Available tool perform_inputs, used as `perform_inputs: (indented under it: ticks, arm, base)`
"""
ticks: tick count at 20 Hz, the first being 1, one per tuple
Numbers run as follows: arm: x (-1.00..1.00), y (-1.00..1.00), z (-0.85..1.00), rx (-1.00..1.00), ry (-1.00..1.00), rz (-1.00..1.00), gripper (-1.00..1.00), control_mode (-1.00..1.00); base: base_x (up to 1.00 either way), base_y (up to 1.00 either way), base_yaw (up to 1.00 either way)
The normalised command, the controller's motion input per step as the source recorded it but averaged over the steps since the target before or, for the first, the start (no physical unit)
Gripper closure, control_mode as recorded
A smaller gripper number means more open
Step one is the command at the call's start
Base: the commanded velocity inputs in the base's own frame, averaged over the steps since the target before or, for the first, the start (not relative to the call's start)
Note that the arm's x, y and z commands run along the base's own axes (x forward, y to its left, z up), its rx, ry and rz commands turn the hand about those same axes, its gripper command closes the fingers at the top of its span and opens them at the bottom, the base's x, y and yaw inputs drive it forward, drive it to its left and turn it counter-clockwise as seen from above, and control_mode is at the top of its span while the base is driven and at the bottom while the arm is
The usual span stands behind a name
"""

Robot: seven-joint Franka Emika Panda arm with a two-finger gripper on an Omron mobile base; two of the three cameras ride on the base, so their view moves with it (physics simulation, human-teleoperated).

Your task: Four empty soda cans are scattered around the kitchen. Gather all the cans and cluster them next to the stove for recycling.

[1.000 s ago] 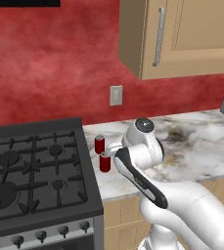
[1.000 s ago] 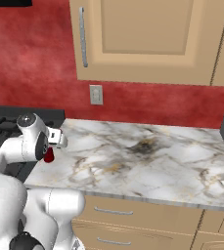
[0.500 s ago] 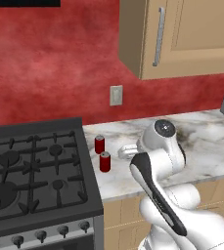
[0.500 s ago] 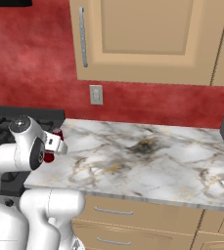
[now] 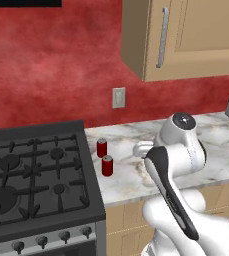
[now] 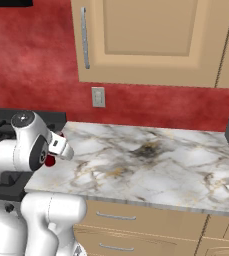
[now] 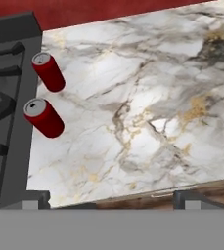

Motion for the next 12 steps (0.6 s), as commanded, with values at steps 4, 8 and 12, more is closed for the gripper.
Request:
perform_inputs:
  ticks: [4, 8, 12]
  arm:
    - [-0.33, -0.15, 0.00, 0.00, 0.00, -0.06, -1.00, -1.00]
    - [-0.43, -0.11, 0.00, 0.00, -0.01, -0.02, -1.00, -1.00]
    - [-0.49, -0.06, 0.00, 0.00, -0.10, 0.00, -1.00, -1.00]
  base:
    - [0.00, 0.00, 0.00]
    - [0.00, 0.00, 0.00]
    - [0.00, 0.00, 0.00]
